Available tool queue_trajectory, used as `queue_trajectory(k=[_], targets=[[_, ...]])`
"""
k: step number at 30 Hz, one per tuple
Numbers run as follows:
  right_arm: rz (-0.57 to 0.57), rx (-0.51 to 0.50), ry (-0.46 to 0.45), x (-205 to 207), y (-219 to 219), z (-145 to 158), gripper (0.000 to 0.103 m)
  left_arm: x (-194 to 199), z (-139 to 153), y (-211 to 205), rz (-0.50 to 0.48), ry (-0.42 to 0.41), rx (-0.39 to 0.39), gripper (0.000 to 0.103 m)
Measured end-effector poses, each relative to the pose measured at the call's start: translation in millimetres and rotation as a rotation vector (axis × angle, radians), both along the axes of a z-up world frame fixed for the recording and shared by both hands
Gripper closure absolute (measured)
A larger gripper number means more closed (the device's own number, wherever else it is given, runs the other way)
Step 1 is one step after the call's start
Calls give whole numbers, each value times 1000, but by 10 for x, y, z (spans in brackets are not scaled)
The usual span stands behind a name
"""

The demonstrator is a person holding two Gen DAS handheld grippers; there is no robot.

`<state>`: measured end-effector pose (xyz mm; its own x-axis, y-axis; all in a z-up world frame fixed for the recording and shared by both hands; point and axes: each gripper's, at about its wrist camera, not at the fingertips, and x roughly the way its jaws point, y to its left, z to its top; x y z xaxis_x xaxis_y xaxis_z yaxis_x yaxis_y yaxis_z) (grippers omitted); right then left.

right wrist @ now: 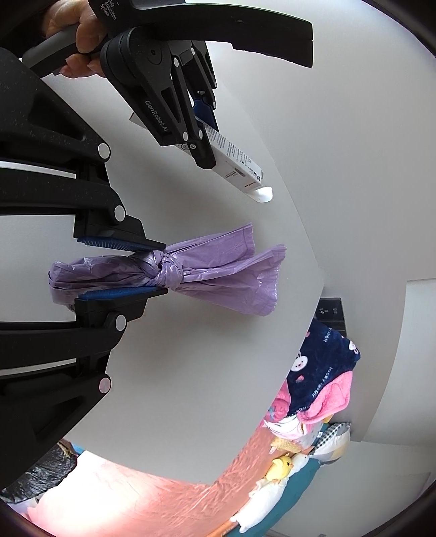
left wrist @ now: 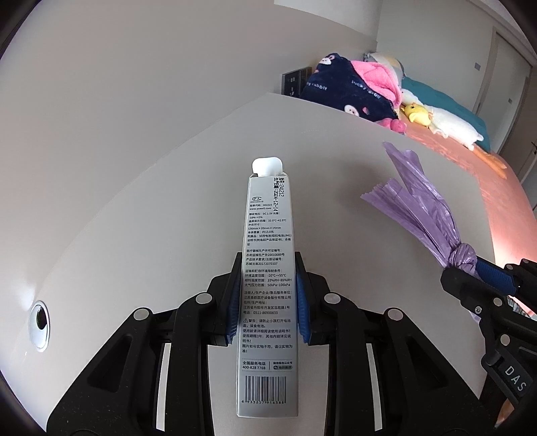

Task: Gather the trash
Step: 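Carry the white box and purple bag over the black trash bag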

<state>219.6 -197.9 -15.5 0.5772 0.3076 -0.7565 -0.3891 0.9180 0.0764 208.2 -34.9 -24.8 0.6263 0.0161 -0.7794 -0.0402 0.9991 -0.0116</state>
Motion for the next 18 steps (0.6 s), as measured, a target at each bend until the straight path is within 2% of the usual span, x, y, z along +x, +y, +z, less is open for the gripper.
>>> queue_trajectory(k=[18], targets=[[-24,47,-20,-719,-432,134,82,-598,192,-452,-57,-30,-5,76]])
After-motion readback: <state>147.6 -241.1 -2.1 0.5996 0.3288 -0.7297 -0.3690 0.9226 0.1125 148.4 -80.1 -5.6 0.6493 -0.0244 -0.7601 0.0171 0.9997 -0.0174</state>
